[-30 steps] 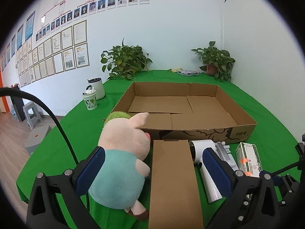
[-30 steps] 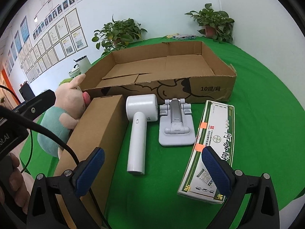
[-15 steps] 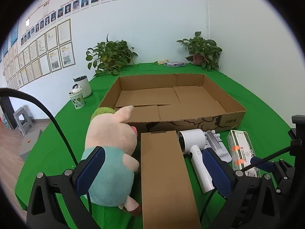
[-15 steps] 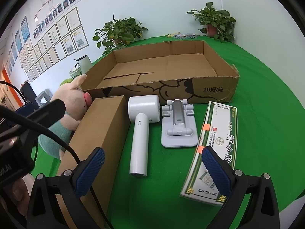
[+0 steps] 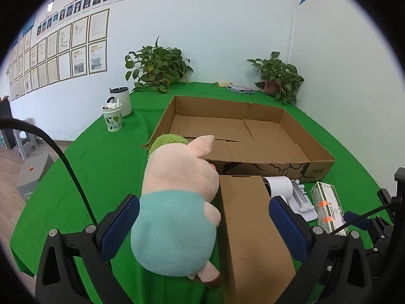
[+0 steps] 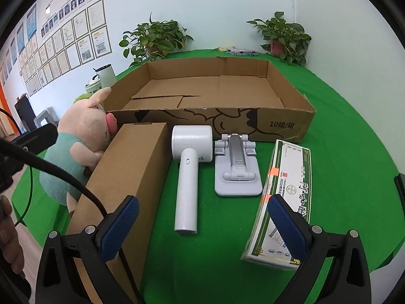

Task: Organize objects
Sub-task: 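Move the right tool toward the plush pig beside the long box, then grasp the plush pig with the right tool and lift it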

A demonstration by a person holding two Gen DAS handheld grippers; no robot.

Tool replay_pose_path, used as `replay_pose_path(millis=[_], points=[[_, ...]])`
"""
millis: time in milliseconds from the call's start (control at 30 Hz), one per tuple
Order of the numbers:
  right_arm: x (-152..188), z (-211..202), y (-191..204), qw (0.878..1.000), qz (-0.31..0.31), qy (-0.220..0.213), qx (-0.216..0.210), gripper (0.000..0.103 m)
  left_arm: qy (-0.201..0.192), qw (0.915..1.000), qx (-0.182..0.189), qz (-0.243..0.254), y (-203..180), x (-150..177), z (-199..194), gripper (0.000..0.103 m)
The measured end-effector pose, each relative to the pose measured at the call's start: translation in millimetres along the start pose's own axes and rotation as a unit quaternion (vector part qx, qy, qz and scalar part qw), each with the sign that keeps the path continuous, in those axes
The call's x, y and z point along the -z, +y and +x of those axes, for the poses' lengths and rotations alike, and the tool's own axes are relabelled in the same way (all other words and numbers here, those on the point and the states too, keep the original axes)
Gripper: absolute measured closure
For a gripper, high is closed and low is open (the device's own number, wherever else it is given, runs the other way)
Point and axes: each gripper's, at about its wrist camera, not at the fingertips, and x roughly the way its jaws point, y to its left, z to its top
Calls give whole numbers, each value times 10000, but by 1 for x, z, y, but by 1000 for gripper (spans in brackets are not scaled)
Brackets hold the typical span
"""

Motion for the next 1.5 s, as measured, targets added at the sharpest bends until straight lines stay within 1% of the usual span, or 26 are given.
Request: replay_pose_path(millis=[67, 133, 200, 267, 333, 367, 400, 433, 467, 500, 533, 567, 600, 633, 667, 733, 867, 1000, 1067, 1133, 1233, 1333, 1400, 1433, 1500], points=[[-4, 2, -2, 9999, -86, 65, -24, 1, 99, 9999, 41, -58, 6, 0, 3, 1], [-9, 0, -5, 9998, -194, 38, 56, 1, 190, 9997, 98, -91, 15, 1, 5, 1], [-13, -2, -7, 9996, -279, 9, 30, 1, 314, 9993, 119, -145, 23, 3, 11, 1], [-17, -6, -7, 9988, -471, -9, -100, 1, 591, 9978, 205, -228, 32, 8, 23, 1], [-19, -14, -1, 9968, -751, -92, -244, 1, 896, 9944, 408, -396, 41, 15, 36, 1], [-20, -19, 4, 9951, -901, -135, -375, 1, 1077, 9915, 520, -504, 46, 20, 43, 1], [-21, -25, 10, 9929, -1011, -118, -614, 1, 1124, 9909, 513, -524, 48, 23, 46, 1], [-22, -31, 16, 9890, -1103, -55, -988, 1, 1112, 9916, 450, -481, 50, 27, 48, 2], [-24, -39, 23, 9820, -1209, 13, -1454, 1, 1095, 9924, 394, -393, 51, 30, 50, 2], [-25, -47, 30, 9751, -1325, 41, -1775, 1, 1067, 9930, 370, -336, 52, 32, 51, 3], [-27, -58, 39, 9668, -1498, 38, -2069, 1, 1022, 9938, 330, -291, 53, 35, 51, 9], [-29, -67, 47, 9595, -1675, 1, -2265, 1, 1000, 9944, 224, -239, 54, 37, 50, 19], [-32, -78, 57, 9510, -1882, -48, -2452, 1, 974, 9949, 189, -197, 57, 39, 49, 20], [-34, -85, 65, 9439, -2037, -79, -2597, 1, 916, 9952, 266, -239, 60, 41, 46, 25], [-39, -90, 75, 9362, -2175, -75, -2759, 1, 880, 9952, 317, -298, 64, 41, 44, 28], [-46, -91, 93, 9258, -2347, 22, -2961, 1, 817, 9951, 356, -428, 74, 45, 36, 32], [-63, -77, 129, 9113, -2696, 233, -3104, 1, 741, 9923, 517, -849, 100, 57, 15, 33], [-79, -56, 164, 8957, -2956, 367, -3301, 1, 638, 9926, 510, -895, 106, 72, -6, 33], [-85, -41, 182, 8898, -3141, 415, -3284, 1, 574, 9921, 574, -961, 109, 78, -13, 33], [-89, -22, 198, 8903, -3263, 517, -3133, 1, 531, 9906, 649, -1081, 112, 82, -16, 33], [-86, 7, 218, 8912, -3286, 867, -3005, 1, 462, 9906, 701, -1083, 113, 87, -20, 33], [-78, 28, 230, 8913, -3124, 1236, -3044, 1, 388, 9930, 634, -919, 107, 88, -21, 33], [-66, 34, 236, 8917, -2964, 1514, -3066, 1, 361, 9950, 525, -764, 101, 89, -22, 33], [-61, 40, 237, 8930, -2896, 1635, -3032, 0, 355, 9957, 472, -718, 98, 91, -23, 33], [-56, 50, 239, 8977, -2657, 1848, -2989, 0, 320, 9952, 499, -774, 100, 92, -23, 33]])
